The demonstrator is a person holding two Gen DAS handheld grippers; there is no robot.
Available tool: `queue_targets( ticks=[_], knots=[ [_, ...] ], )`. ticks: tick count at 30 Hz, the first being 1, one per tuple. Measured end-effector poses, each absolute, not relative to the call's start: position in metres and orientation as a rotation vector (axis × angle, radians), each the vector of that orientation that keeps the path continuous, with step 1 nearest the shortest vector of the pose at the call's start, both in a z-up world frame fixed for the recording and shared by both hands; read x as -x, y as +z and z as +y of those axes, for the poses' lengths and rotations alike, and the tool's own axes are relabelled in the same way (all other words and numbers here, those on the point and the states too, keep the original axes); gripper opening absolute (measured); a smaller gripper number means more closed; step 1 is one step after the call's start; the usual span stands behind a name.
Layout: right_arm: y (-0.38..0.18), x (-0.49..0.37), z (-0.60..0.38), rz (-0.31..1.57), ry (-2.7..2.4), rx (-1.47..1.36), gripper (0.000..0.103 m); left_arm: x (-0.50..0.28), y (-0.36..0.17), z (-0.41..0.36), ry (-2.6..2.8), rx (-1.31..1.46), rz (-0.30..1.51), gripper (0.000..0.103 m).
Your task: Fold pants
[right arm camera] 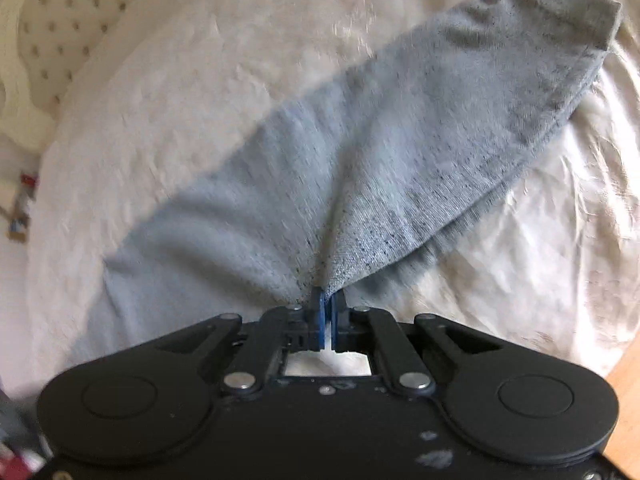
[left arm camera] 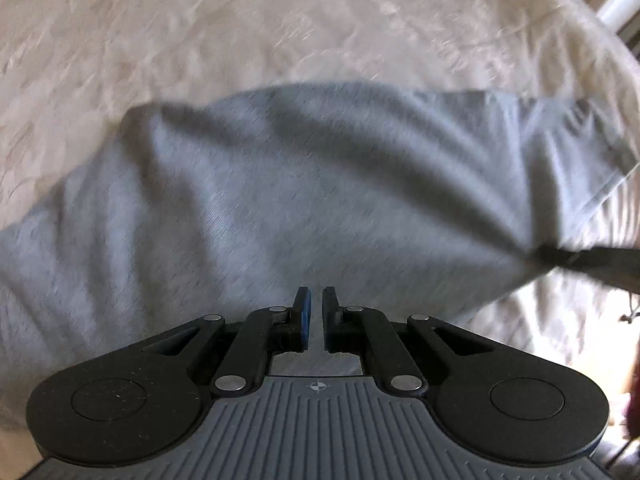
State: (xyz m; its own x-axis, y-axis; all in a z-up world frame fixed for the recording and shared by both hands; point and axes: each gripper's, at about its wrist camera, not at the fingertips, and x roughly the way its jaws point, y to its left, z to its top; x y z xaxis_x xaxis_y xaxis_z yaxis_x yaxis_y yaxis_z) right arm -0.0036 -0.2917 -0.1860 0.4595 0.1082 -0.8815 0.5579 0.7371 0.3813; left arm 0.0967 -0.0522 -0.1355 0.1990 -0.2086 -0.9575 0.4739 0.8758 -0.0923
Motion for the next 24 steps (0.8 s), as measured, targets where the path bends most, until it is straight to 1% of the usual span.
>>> queue_targets(
  ticks=[3,5,6,7,8,11,12,14,15,18,21,24],
  knots=[
    [-0.203,-0.005,-0.294,1.108,-0.325,-0.734,0.005,-0.101,-0.139,-0.073,-0.512,-0.253,1.283,0.006],
    [-0.204,-0.012,-0.296,1.114,-0.313,-0.731,0.008,-0.101,-0.146,-0.086,-0.519,-0.257,1.284,0.006],
    [-0.201,-0.013,-0.297,1.114,-0.298,-0.715,0.011,-0.101,-0.153,-0.089,-0.511,-0.260,1.302,0.006],
    [-0.198,-0.014,-0.298,1.113,-0.284,-0.703,0.017,-0.100,-0.160,-0.093,-0.499,-0.266,1.327,0.006],
    [-0.193,-0.012,-0.301,1.113,-0.273,-0.685,0.019,-0.098,-0.169,-0.093,-0.480,-0.271,1.359,0.006],
    [-0.177,-0.001,-0.319,1.094,-0.264,-0.647,0.019,-0.090,-0.180,-0.087,-0.458,-0.273,1.388,0.006],
    [-0.171,0.004,-0.327,1.079,-0.274,-0.623,0.019,-0.088,-0.179,-0.085,-0.458,-0.274,1.391,0.006],
    [-0.162,0.008,-0.350,1.053,-0.323,-0.579,0.030,-0.086,-0.176,-0.084,-0.453,-0.284,1.406,0.006],
    [-0.158,0.011,-0.365,1.039,-0.359,-0.562,0.032,-0.085,-0.172,-0.085,-0.444,-0.292,1.403,0.006],
    [-0.154,0.014,-0.411,1.013,-0.478,-0.529,0.033,-0.083,-0.153,-0.095,-0.433,-0.309,1.338,0.006],
    [-0.148,0.016,-0.454,0.978,-0.587,-0.477,0.039,-0.084,-0.143,-0.114,-0.436,-0.286,1.300,0.007],
    [-0.137,0.015,-0.490,0.935,-0.625,-0.393,0.050,-0.085,-0.144,-0.136,-0.449,-0.258,1.303,0.007]
  ],
)
